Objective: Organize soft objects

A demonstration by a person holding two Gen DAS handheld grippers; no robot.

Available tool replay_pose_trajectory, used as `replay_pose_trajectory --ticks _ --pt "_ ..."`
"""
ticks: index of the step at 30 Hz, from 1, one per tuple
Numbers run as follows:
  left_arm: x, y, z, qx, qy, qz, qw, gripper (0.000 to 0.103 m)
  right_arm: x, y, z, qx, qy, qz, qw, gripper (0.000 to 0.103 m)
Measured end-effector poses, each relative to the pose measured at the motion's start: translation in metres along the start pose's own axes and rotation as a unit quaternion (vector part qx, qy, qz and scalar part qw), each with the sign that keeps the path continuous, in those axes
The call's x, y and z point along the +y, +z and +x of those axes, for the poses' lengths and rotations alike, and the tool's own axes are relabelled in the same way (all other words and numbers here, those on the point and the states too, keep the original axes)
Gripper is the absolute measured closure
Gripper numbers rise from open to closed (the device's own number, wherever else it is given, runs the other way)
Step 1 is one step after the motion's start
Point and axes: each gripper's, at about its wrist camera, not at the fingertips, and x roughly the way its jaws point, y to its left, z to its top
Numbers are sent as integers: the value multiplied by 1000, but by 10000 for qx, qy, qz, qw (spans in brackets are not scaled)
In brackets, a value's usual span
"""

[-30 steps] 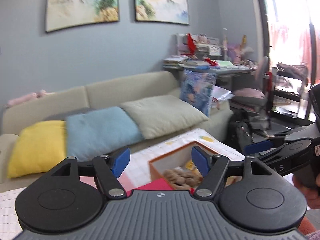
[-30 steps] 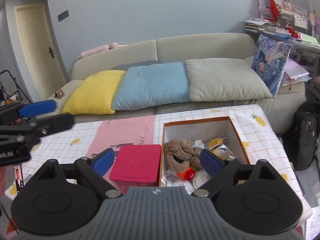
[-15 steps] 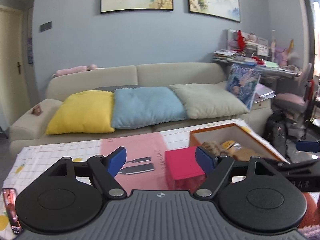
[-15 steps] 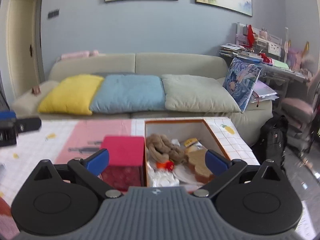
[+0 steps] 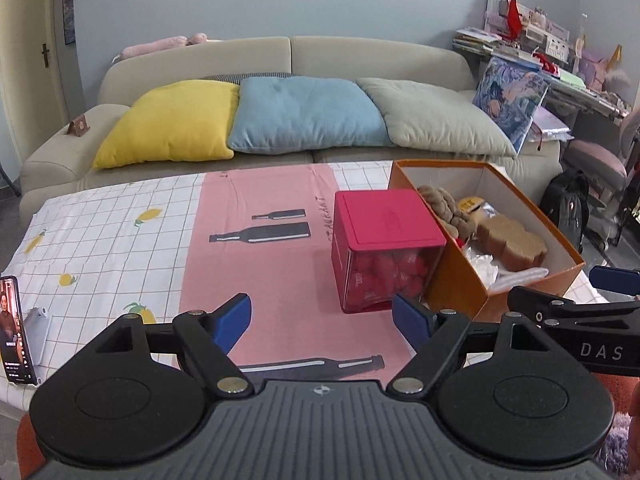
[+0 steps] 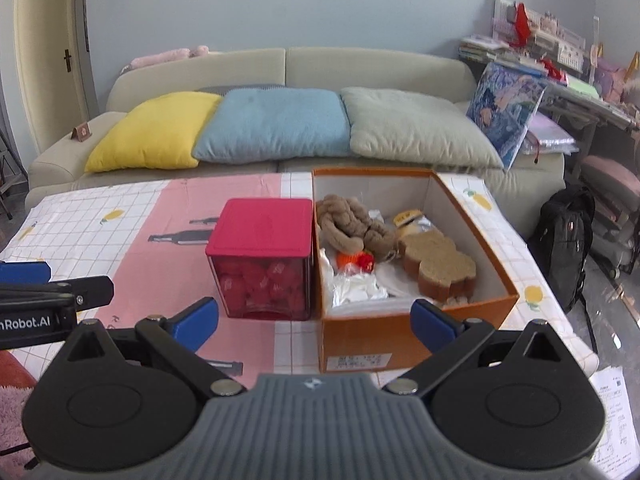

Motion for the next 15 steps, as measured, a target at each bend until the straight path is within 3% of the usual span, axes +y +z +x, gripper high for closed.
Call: replay_pose_trajectory --ticks 4,15 --pt "0 -2 3 158 4 -7 9999 9 -1 -3 9 269 -2 41 9996 3" --pt "0 -2 7 309 16 6 9995 9 1 -3 12 298 -15 -21 9996 3"
